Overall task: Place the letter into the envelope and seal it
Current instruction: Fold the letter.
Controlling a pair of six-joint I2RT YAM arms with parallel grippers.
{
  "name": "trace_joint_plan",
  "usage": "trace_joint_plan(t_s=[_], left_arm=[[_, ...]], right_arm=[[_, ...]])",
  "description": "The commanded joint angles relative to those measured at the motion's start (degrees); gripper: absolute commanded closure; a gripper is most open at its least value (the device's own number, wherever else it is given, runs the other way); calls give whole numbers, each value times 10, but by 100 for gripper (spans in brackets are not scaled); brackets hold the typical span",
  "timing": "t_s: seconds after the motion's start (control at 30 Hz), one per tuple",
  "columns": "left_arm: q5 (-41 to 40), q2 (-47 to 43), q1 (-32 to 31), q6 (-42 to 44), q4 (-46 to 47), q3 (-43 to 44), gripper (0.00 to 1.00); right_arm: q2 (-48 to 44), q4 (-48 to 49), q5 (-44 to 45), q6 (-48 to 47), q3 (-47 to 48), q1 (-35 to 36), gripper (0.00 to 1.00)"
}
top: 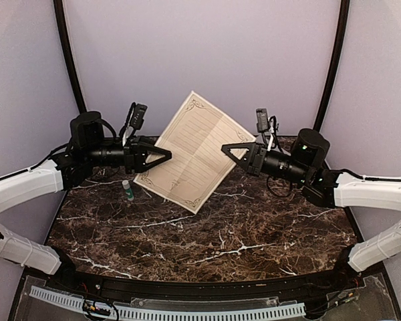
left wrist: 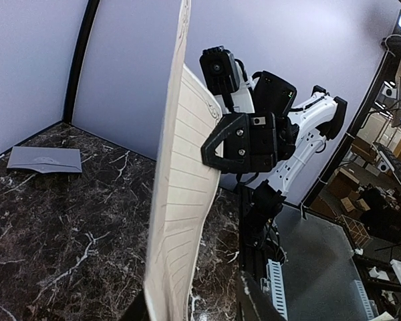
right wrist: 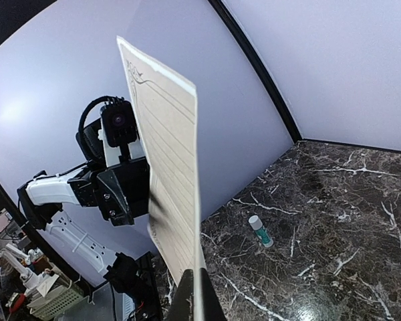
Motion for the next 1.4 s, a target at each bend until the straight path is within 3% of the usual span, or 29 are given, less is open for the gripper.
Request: trace_joint_plan(t_s=[0.0, 0.3, 0.57, 0.77, 1.37], left_arm=[[18, -2, 4, 6, 0, 14, 67], [22, 2, 4, 8, -2, 16, 76], [15, 13, 4, 12, -18, 22, 70], [8, 16, 4, 20, -28, 25, 70], [1, 17, 4, 25, -33, 27, 100]], right_arm=[[-14, -2, 3, -11, 10, -4, 100], [-16, -10, 4, -17, 14, -5, 100], [-21, -9, -3, -15, 17, -5, 100], [-27, -14, -2, -17, 16, -6, 100], [-29, -26, 0, -21, 16, -7, 100]])
